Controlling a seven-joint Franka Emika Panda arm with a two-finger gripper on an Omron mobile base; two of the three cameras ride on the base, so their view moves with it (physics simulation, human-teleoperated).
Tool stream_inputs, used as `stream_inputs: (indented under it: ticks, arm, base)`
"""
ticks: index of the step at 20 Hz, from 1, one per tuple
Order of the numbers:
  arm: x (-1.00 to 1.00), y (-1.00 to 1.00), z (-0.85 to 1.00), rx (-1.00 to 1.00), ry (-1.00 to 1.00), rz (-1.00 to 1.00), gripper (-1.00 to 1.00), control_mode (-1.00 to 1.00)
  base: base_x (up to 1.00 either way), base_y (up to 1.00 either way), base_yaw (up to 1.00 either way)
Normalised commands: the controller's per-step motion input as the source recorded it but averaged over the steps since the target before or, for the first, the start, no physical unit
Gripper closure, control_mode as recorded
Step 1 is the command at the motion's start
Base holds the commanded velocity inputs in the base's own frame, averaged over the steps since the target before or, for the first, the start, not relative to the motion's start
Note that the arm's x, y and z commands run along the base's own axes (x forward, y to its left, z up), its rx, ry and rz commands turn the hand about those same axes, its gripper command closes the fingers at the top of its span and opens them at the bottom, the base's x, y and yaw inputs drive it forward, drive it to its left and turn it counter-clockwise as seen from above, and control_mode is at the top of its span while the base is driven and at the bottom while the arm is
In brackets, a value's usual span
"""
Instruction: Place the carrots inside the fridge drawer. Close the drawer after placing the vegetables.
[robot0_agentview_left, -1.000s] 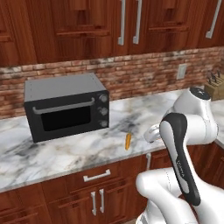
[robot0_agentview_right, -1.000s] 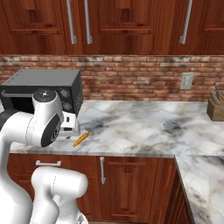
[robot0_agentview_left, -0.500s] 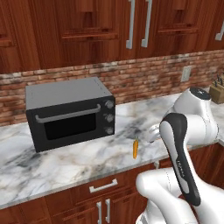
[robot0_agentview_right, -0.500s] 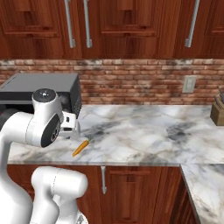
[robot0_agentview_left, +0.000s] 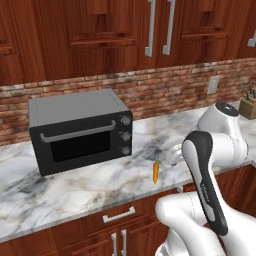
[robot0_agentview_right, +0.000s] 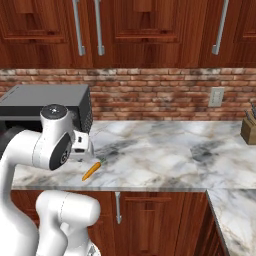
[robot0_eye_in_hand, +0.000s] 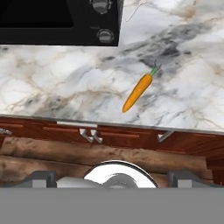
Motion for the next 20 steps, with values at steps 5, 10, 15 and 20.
stream_inputs:
  ticks: [5,10,15,20]
  arm:
    - [0.0,0.0,-0.55,-0.01,0.11,-0.16,-1.0,-1.0]
    - [0.03,0.0,-0.62,0.0,0.15,-0.25,-1.0,-1.0]
    - [0.24,0.03,-0.41,0.0,0.12,-0.24,-1.0,-1.0]
    - [0.28,0.0,-0.19,0.0,0.01,-0.12,-1.0,-1.0]
  base:
    - [0.0,0.0,0.0]
    - [0.0,0.0,0.0]
    - [0.0,0.0,0.0]
    - [0.0,0.0,0.0]
